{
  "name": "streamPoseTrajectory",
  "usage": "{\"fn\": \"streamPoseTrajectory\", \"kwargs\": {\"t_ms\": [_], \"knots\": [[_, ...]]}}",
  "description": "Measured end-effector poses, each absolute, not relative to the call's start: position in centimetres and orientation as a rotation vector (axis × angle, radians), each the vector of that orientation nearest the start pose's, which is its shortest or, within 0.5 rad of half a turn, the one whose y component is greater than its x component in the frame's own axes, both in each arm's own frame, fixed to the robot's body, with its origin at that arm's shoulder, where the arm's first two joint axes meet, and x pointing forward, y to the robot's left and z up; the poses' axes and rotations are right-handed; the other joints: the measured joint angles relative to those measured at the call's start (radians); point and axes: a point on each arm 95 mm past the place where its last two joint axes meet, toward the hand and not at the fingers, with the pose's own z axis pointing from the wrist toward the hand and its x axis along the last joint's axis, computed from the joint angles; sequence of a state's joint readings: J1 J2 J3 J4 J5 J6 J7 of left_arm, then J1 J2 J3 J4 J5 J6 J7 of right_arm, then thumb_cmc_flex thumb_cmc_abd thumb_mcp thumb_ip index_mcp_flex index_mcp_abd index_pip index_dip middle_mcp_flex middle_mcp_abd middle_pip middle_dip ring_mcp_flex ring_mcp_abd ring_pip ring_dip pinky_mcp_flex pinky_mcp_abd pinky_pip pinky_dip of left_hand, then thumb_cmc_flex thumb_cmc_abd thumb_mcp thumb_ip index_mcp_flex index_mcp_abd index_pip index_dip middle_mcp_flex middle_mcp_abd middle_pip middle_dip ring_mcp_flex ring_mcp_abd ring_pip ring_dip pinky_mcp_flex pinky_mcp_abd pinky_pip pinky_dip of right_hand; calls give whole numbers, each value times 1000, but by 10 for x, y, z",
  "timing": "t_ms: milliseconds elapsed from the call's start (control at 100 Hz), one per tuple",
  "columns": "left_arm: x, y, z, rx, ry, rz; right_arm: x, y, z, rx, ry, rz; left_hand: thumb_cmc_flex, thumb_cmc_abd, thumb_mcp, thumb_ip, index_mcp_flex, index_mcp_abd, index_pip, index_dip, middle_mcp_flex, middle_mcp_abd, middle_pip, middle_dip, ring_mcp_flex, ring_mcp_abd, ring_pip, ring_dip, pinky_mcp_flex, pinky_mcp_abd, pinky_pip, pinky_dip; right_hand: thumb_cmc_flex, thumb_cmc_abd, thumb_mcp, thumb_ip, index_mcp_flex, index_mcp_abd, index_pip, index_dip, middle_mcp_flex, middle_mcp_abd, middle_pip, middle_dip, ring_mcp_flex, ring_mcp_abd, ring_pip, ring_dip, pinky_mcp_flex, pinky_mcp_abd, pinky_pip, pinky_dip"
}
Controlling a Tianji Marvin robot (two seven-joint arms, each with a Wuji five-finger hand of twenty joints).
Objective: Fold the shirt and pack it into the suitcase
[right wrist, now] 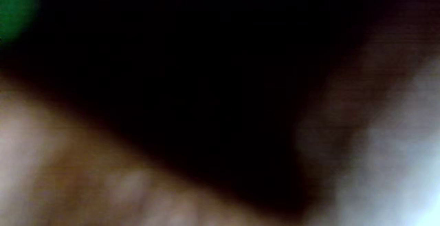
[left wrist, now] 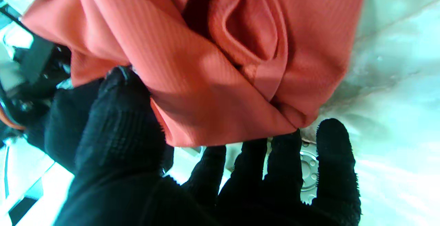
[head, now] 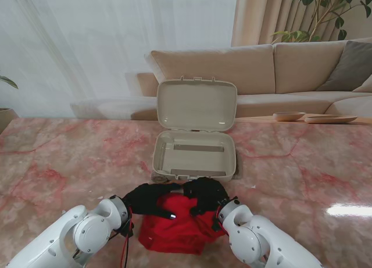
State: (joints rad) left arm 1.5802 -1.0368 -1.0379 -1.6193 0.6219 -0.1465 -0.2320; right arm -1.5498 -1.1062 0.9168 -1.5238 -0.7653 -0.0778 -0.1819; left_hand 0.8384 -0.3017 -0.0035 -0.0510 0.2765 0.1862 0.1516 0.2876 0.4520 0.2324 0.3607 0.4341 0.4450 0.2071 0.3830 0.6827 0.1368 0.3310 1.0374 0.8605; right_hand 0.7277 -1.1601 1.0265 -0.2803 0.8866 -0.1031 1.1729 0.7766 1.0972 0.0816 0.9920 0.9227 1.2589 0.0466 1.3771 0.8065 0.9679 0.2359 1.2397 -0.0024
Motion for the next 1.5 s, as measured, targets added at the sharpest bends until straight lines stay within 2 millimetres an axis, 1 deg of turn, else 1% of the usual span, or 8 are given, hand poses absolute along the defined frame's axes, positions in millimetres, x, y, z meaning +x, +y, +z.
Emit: {"fn": "streamPoseTrajectory", "kwargs": {"t_ms": [90, 260, 650, 730, 830, 1000, 1060, 1500], "knots": [[352, -57, -375, -1597, 1844, -1732, 348, 89, -380, 1348, 1584, 1805, 29, -34, -5, 0, 60, 25, 103, 47, 73, -21, 75, 58, 86, -30, 103, 93, 63, -2, 94, 33, 3, -2, 2, 0, 0, -4, 1, 0, 0, 0, 4, 0, 0, 0, 6, 0, 2, 0, 3, 0], [351, -59, -383, -1643, 1850, -1732, 348, 90, -379, 1343, 1578, 1811, -96, -195, 542, -41, 93, 28, 378, 207, 121, -65, 221, 196, 246, -42, 386, 295, 167, -32, 248, 123, 4, -4, 3, 0, 0, -12, 2, 0, 0, -2, 5, 0, 0, 0, 7, 0, 2, 0, 1, 0], [353, -62, -388, -1701, 1888, -1755, 346, 92, -379, 1333, 1575, 1811, 89, -279, 531, -97, 95, -29, 662, 428, 292, -138, 346, 534, 420, -57, 552, 402, 325, -75, 428, 180, 4, -9, 4, 0, 11, -32, 14, 0, 0, -4, 6, 0, 0, 0, 8, 0, 32, -4, 31, 30], [354, -63, -390, -1715, 1872, -1767, 346, 92, -378, 1336, 1576, 1811, 172, -282, 482, -98, 117, -69, 749, 479, 353, -152, 334, 615, 448, -57, 598, 419, 353, -75, 455, 186, 9, -9, 4, 0, 11, -32, 16, 0, 0, -4, 7, 0, 1, -1, 10, 0, 110, -62, 372, 479], [355, -65, -391, -1736, 1837, -1788, 345, 93, -377, 1343, 1578, 1810, 198, -290, 483, -99, 153, -118, 833, 512, 373, -153, 356, 637, 468, -51, 633, 432, 372, -73, 465, 191, 12, -9, 11, 1, 11, -32, 25, 0, 0, -4, 12, 0, 1, -7, 20, 0, 93, -74, 450, 627], [356, -67, -389, -1792, 1795, -1830, 344, 91, -370, 1363, 1613, 1797, 208, -320, 578, -100, 176, -138, 928, 528, 389, -139, 396, 656, 493, -34, 677, 459, 389, -72, 468, 192, 12, -9, 25, 4, 11, -33, 29, 1, 0, -5, 22, 5, 1, -10, 32, 9, 106, -85, 472, 637], [357, -68, -388, -1808, 1778, -1848, 343, 90, -366, 1361, 1609, 1802, 206, -337, 612, -100, 195, -140, 938, 530, 390, -130, 407, 658, 494, -30, 692, 468, 402, -72, 469, 193, 13, -9, 28, 5, 11, -33, 29, 1, 0, -5, 23, 14, 1, -10, 36, 14, 88, -52, 357, 480], [379, -75, -355, -1873, 1593, -2004, 353, 87, -329, 1293, 1528, 1824, 206, -391, 723, -92, 224, -141, 966, 551, 399, -89, 431, 683, 544, -17, 704, 483, 450, -63, 470, 203, 26, -29, 60, 58, 11, -32, 47, 29, 0, -5, 38, 61, 2, -21, 85, 38, 116, -101, 521, 639]]}}
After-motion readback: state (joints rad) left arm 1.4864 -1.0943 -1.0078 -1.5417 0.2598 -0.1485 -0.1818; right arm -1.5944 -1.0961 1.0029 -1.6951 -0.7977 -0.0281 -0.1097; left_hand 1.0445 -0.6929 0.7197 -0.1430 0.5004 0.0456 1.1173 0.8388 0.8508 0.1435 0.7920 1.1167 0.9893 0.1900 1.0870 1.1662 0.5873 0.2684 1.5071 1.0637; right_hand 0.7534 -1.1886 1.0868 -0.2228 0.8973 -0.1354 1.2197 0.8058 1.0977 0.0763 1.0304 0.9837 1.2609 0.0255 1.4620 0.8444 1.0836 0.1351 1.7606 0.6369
